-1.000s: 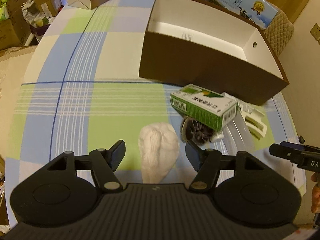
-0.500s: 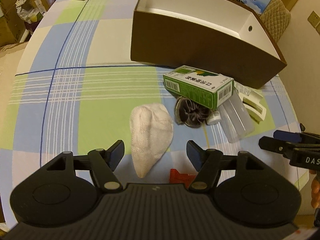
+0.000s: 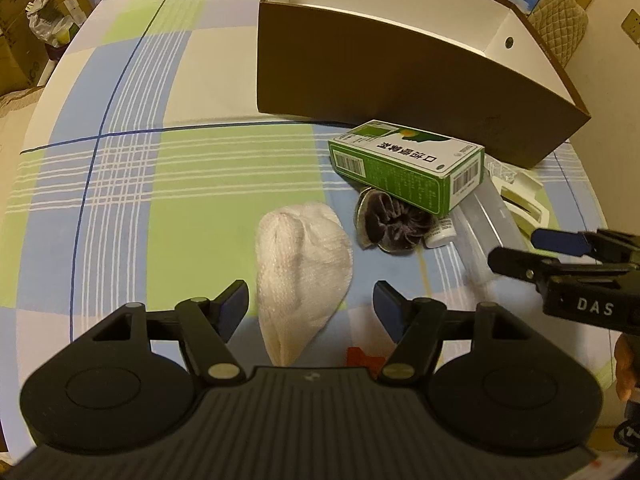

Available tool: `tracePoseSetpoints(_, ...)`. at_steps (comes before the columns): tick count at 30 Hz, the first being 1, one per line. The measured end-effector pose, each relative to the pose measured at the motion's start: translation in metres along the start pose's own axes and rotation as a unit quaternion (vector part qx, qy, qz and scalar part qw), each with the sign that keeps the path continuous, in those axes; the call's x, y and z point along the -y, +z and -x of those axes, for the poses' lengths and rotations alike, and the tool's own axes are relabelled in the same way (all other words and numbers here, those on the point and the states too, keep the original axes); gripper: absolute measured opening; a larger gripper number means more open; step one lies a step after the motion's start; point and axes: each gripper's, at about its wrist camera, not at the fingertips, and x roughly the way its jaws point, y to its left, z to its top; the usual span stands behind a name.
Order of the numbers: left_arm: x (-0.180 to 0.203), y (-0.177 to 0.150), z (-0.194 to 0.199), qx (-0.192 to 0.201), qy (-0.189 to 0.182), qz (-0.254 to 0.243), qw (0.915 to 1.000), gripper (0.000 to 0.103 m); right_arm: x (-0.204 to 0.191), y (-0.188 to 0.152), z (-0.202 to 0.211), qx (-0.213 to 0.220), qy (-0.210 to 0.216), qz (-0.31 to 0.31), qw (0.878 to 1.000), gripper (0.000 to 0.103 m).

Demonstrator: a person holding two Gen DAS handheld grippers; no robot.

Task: Organize objects
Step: 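Grasp the white cloth bag with the left tool while the right tool grasps the clear plastic case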

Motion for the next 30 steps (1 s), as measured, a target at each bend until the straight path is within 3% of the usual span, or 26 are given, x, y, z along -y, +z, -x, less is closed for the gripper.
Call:
tracePoseSetpoints(7,-0.001,0.002,-0.01,-0.005,0.001,-0.005,1.0,0.07,-0.006,0.007,-0.022,-0.003,-0.011,0.029,1.0,0.048)
tracePoseSetpoints(9,0.0,0.002,-0.014,-0.007,0.003,-0.007,0.9999,0.07,-0.007,0.006,-0.027,-0.007,-0.014,0.037,0.999,0.032)
tracePoseSetpoints(11,0.001,0.001,-0.016,-0.008,0.0,-0.008,0.9999,0.07,-0.006,0.003,-0.028,-0.005,-0.017,0.042,0.999,0.028)
tracePoseSetpoints(21,0.004,0.003,-0.035,-0.015,0.007,-0.01,0.9998,0.069,0.008,-0.02,-0.006,-0.008,-0.039,0.048,0.998,0.028)
tracePoseSetpoints(30,0.002,0.008,-0.049,-0.02,0.005,-0.011,0.9997,0.05,0.014,-0.026,0.002,-0.018,-0.045,0.036,0.998,0.028)
